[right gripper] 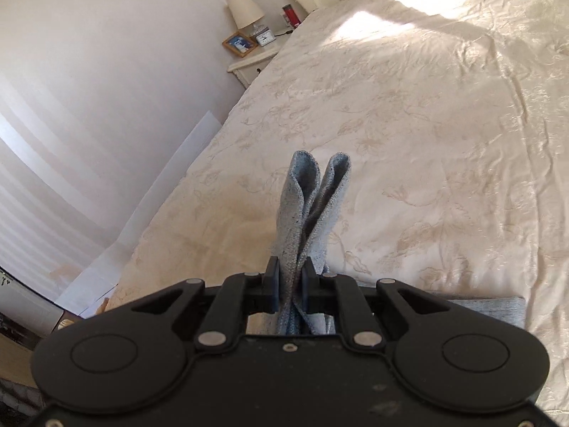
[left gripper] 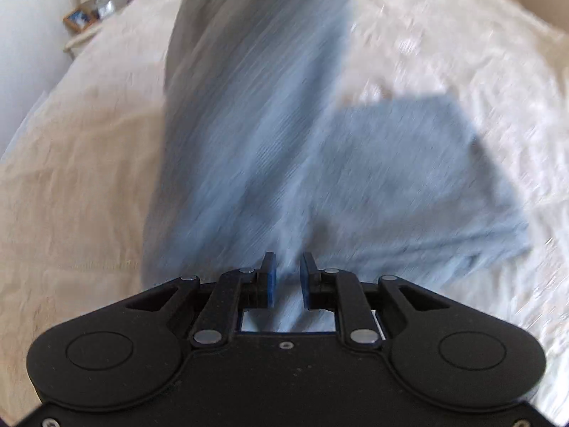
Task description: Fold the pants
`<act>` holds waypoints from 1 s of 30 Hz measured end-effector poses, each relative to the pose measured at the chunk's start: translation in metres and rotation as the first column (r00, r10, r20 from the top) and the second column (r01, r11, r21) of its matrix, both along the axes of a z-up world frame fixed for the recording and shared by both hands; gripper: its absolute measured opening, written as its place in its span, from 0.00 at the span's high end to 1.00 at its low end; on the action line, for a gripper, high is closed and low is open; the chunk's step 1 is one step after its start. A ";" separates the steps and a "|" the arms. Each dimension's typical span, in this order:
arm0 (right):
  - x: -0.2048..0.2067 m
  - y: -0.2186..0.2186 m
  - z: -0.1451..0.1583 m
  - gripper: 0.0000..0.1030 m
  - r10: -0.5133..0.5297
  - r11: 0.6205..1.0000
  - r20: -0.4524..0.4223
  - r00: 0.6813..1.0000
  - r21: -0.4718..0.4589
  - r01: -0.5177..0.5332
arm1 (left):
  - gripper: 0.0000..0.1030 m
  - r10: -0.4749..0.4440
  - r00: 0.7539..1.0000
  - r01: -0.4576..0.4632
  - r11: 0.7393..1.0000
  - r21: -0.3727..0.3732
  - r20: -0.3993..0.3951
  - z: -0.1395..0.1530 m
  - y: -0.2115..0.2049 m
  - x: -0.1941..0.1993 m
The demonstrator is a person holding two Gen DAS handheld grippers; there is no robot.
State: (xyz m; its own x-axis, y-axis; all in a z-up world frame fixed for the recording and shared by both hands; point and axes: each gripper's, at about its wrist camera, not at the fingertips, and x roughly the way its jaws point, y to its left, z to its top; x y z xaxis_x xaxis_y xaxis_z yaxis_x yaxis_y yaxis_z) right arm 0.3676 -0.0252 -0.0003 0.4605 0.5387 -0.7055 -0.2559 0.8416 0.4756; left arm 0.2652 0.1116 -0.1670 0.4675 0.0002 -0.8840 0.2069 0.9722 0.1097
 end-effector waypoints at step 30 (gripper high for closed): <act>-0.042 -0.105 -0.153 0.93 -0.405 0.867 -0.167 0.899 -0.384 0.319 | 0.72 -0.017 0.998 0.029 0.983 -0.182 0.067 0.040 0.036 0.054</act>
